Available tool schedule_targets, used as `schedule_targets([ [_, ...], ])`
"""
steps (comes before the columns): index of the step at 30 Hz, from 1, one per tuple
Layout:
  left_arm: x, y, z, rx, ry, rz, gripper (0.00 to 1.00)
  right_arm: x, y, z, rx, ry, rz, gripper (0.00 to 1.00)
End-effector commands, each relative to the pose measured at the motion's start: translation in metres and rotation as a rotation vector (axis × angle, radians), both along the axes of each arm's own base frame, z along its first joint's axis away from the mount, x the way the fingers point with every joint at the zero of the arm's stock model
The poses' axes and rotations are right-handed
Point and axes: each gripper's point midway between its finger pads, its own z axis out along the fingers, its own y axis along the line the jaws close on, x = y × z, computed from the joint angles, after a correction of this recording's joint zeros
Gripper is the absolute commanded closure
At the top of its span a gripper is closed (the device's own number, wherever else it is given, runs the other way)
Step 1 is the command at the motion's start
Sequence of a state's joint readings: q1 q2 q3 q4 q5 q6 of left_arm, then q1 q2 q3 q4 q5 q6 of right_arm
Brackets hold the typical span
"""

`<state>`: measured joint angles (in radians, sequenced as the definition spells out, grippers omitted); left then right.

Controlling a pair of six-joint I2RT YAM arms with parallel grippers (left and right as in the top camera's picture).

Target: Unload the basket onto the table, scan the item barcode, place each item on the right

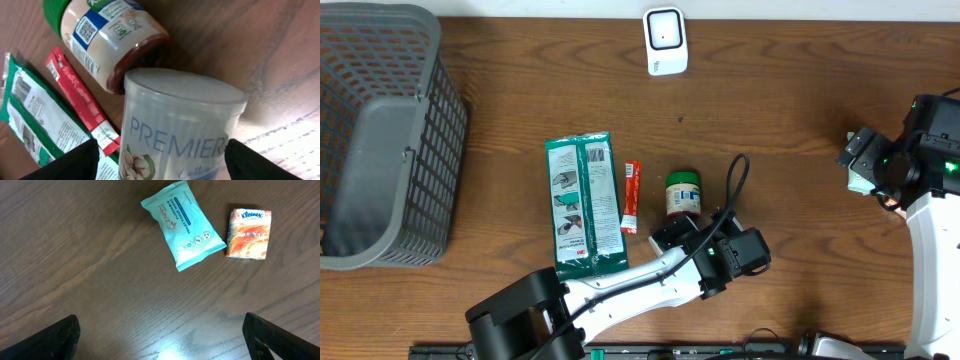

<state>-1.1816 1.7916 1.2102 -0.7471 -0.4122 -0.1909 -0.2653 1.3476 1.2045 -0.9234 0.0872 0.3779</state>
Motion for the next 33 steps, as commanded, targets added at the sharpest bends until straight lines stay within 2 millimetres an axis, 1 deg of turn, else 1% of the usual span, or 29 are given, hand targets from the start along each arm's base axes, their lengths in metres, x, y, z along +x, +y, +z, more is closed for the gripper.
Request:
schedule_targets([
  [1,0.009,0.013,-0.003,0.039,-0.035,0.039,0.2,0.0,-0.004,0.006,-0.024,-0.008,-0.001,0.01],
  [8,0.017,0.022,-0.004,0.045,-0.029,0.071,0.2,0.0,-0.004,0.006,-0.024,-0.008,-0.001,0.01],
  [20,0.014,0.031,-0.005,0.086,-0.009,0.07,0.2,0.0,-0.004,0.006,-0.024,-0.008,-0.001,0.01],
  [26,0.014,0.032,-0.005,0.087,-0.007,0.072,0.2,0.0,-0.004,0.006,-0.024,-0.008,-0.001,0.01],
  [31,0.01,0.031,-0.012,0.052,0.069,0.088,0.2,0.0,-0.004,0.006,-0.024,-0.008,-0.001,0.01],
  [33,0.013,0.034,-0.014,0.041,0.092,0.11,0.19,0.0,-0.004,0.006,-0.024,-0.008,-0.001,0.01],
])
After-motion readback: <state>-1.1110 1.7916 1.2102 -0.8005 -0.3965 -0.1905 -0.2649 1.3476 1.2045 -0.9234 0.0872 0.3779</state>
